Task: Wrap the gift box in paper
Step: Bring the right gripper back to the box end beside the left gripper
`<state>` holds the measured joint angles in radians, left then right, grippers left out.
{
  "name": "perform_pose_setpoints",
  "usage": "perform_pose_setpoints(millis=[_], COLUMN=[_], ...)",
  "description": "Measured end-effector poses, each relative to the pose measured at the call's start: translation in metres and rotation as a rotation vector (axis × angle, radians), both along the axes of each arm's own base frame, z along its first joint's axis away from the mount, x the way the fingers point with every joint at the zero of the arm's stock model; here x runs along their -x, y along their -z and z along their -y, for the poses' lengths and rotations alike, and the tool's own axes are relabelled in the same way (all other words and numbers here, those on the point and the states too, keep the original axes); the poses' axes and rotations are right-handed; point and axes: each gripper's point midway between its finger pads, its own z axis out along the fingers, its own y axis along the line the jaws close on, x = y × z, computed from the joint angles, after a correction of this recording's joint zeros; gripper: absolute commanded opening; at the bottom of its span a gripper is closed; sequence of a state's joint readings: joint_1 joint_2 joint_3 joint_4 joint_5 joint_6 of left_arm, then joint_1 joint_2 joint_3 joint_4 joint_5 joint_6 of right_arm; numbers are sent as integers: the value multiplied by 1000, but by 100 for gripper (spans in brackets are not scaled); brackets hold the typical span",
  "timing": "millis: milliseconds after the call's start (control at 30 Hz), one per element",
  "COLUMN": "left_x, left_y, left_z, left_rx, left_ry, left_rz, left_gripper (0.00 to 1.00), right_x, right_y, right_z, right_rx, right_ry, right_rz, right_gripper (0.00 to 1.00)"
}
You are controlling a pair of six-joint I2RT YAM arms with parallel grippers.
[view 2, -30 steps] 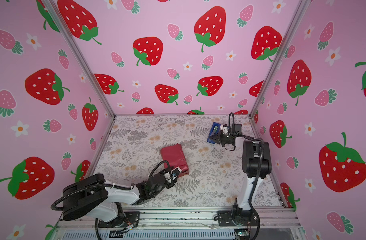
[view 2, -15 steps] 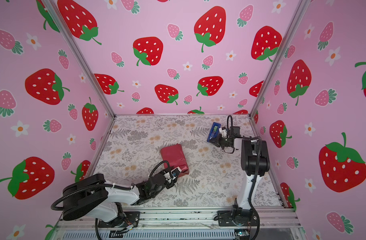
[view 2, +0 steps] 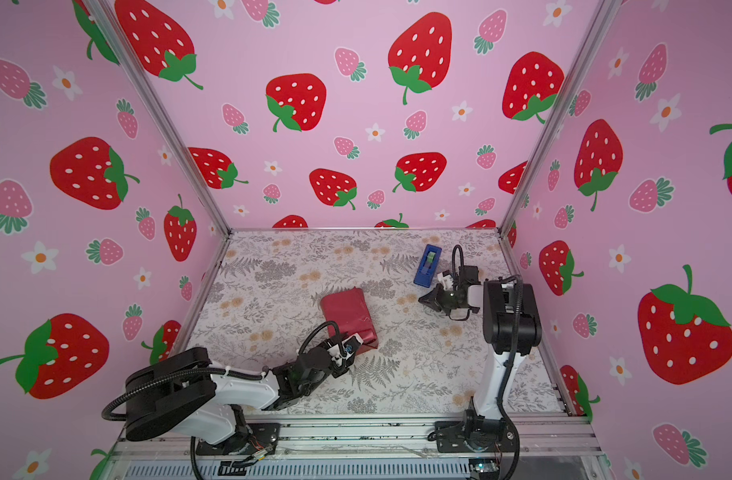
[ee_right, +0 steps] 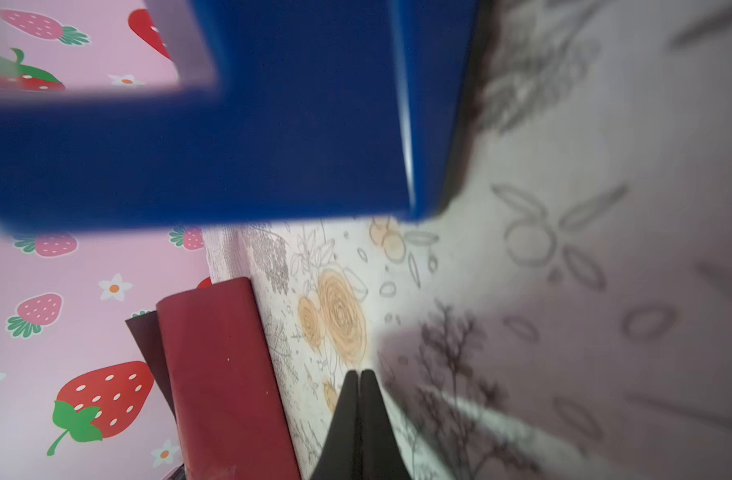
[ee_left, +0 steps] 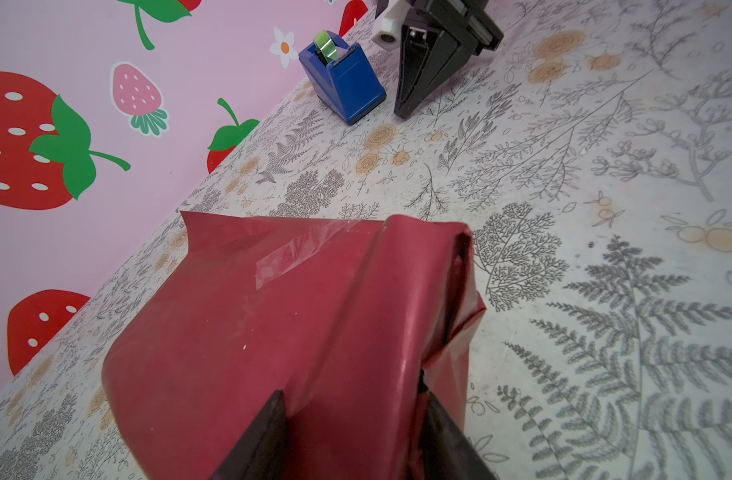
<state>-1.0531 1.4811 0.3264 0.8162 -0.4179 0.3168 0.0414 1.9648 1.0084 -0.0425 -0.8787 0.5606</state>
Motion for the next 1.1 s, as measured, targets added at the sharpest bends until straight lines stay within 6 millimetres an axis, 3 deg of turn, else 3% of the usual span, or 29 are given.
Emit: perform_pose_setpoints(millis=[233,400,767,1100], left_x=[0,0,0,0], left_y=[0,0,0,0], left_z=[0,0,0,0], left_rx=[0,0,-3,-5], left_ry=[0,-1,-1,-2], left_rz=[0,0,-1,-2], left_gripper=[52,52,52,52], right_x=[13,44,152,216], right_y=[-65,-89,-103,-85], right_z=[-5,-23,-90,-121], right_rx=[-2,4,-13,-93], right_ry=[-42,-117,-387,-578], right_rz=[179,268,517,772], right_gripper=[0,0,0,0])
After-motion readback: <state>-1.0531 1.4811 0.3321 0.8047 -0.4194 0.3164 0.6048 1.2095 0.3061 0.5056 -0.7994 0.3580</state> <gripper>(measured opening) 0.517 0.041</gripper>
